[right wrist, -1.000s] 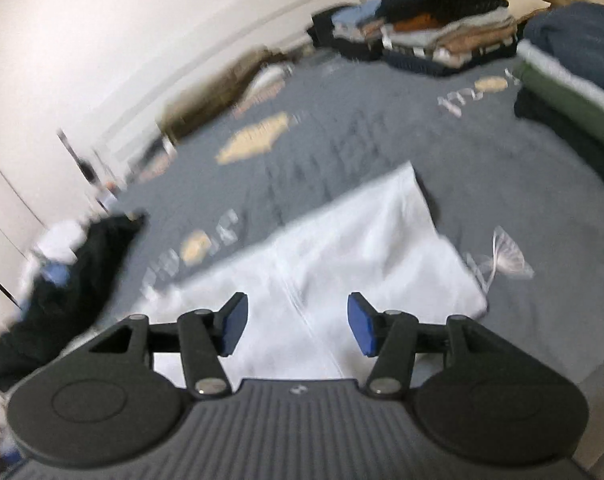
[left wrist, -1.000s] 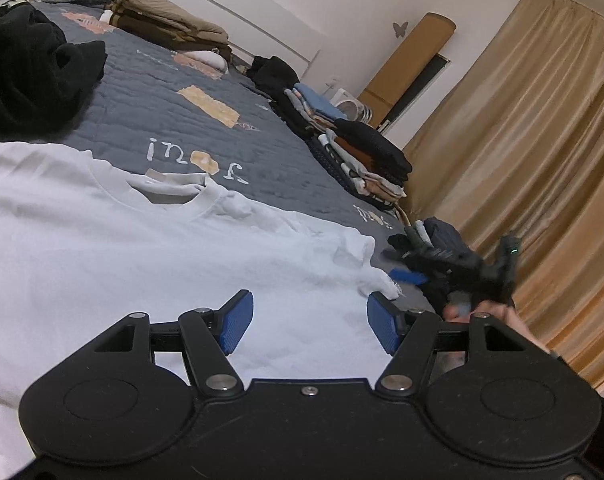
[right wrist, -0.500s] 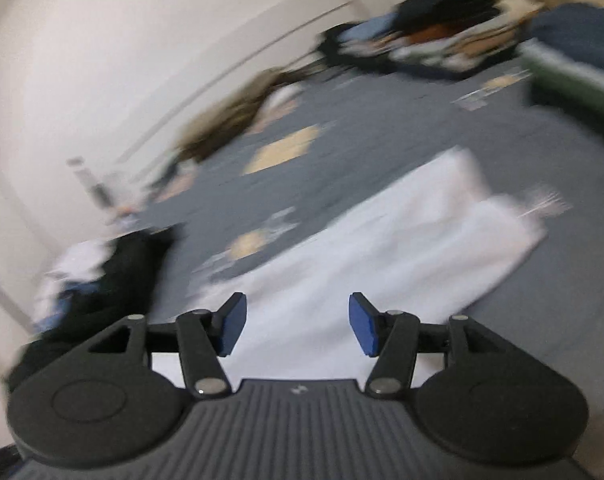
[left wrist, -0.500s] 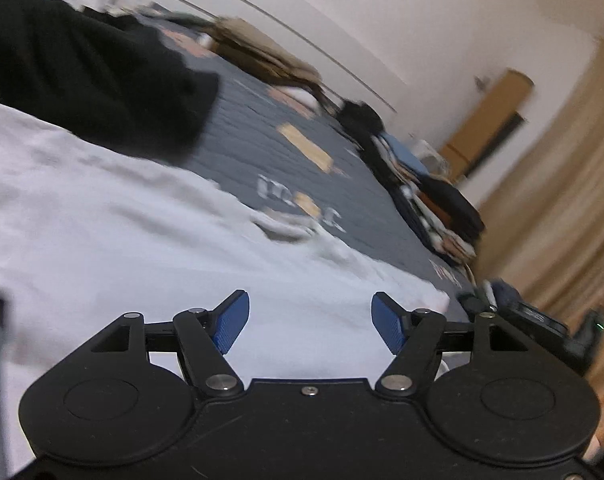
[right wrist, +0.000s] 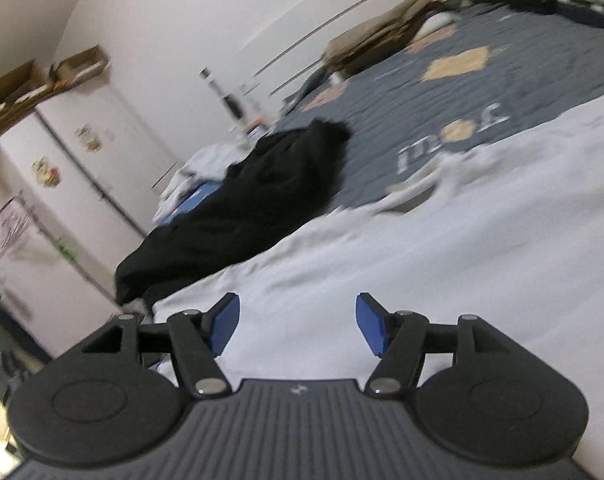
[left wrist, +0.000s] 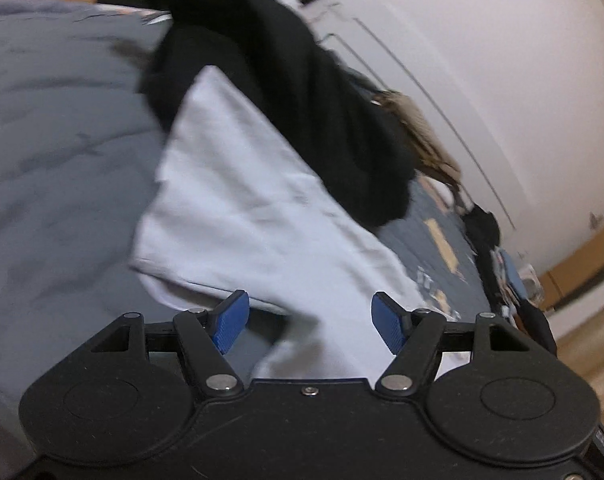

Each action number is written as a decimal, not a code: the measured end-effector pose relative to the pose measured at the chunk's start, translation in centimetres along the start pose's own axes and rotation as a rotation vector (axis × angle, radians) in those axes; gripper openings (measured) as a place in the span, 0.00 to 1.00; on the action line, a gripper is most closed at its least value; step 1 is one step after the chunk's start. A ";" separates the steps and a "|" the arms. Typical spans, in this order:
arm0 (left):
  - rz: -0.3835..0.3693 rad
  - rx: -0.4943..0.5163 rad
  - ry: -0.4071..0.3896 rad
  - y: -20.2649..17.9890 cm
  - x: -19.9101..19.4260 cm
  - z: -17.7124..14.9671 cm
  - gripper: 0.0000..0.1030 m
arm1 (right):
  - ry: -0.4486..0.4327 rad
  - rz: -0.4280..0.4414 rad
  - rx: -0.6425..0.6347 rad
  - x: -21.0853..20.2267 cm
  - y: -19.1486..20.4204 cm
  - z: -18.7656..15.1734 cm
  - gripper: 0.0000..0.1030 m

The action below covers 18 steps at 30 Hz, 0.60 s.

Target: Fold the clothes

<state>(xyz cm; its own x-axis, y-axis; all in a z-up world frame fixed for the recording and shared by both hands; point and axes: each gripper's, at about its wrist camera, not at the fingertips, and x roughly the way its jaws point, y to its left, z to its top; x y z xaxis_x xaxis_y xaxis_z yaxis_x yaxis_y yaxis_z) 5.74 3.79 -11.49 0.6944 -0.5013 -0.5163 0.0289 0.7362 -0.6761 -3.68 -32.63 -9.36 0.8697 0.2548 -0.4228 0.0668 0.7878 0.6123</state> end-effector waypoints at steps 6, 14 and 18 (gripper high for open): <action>0.043 -0.064 -0.006 2.6 -0.5 0.2 0.65 | 0.031 0.113 -0.017 1.6 3.5 -1.6 0.63; 0.022 -0.200 0.029 4.5 1.4 -0.3 0.65 | 0.093 0.179 -0.055 2.8 6.0 -3.2 0.65; 0.017 -0.236 0.028 4.5 2.4 -0.5 0.65 | 0.114 0.163 -0.079 3.2 6.1 -3.7 0.66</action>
<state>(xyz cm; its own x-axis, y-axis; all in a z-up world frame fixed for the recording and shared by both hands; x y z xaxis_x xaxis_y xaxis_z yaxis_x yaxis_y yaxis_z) 7.19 5.63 -16.01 0.6729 -0.5048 -0.5407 -0.1537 0.6196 -0.7697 -2.33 -24.93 -9.50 0.8046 0.4406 -0.3980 -0.1126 0.7714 0.6263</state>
